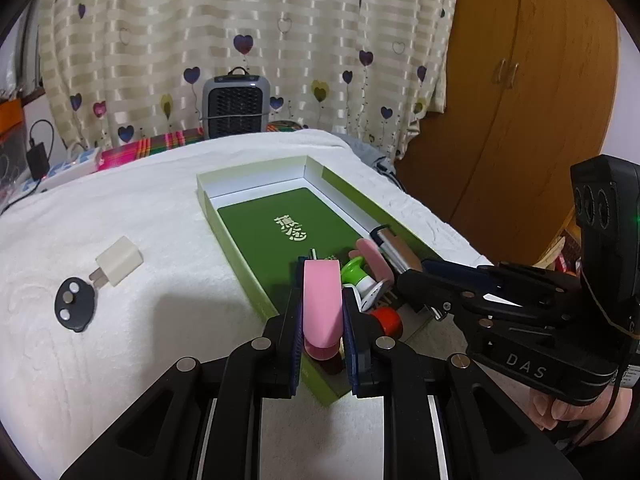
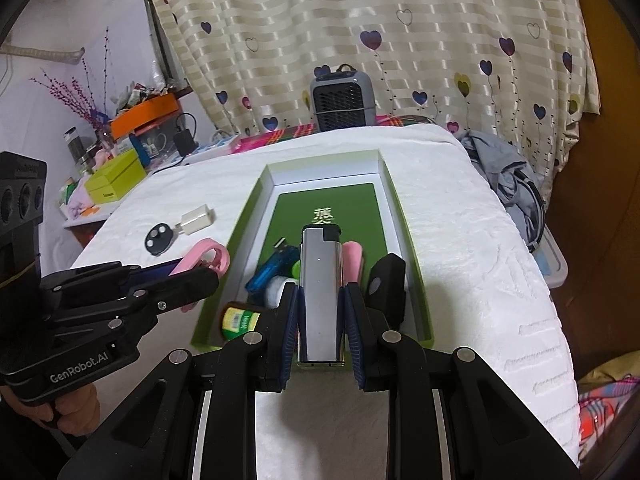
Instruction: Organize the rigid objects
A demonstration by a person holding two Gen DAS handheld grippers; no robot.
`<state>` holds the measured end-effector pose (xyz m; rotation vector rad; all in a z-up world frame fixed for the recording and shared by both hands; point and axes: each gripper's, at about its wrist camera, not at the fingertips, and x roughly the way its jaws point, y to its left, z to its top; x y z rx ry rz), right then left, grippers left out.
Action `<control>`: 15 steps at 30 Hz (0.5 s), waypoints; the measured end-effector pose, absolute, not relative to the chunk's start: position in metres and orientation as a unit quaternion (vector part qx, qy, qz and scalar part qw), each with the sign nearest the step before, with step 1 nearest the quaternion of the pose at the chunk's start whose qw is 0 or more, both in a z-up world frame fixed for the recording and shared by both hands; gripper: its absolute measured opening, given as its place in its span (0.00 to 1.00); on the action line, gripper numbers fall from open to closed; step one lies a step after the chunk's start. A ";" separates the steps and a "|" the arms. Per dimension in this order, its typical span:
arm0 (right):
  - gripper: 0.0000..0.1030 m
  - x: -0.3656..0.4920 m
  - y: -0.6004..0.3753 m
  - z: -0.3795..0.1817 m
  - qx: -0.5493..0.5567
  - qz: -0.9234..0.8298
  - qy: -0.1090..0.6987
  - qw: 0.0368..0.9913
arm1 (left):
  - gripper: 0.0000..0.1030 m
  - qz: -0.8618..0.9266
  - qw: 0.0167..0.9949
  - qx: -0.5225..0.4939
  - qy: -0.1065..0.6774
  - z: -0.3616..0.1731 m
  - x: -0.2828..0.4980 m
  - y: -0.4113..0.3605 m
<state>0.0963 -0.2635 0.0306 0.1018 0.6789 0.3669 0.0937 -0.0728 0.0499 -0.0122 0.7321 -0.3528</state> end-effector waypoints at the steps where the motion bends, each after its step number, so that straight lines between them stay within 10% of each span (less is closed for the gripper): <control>1: 0.23 0.098 -0.264 0.029 0.050 0.178 0.332 0.925 | 0.16 -0.171 0.918 -0.004 0.357 0.049 0.095 -0.074; 15: 0.23 0.116 -0.267 0.019 0.050 0.174 0.351 0.919 | 0.16 -0.167 0.910 0.016 0.379 0.034 0.113 -0.090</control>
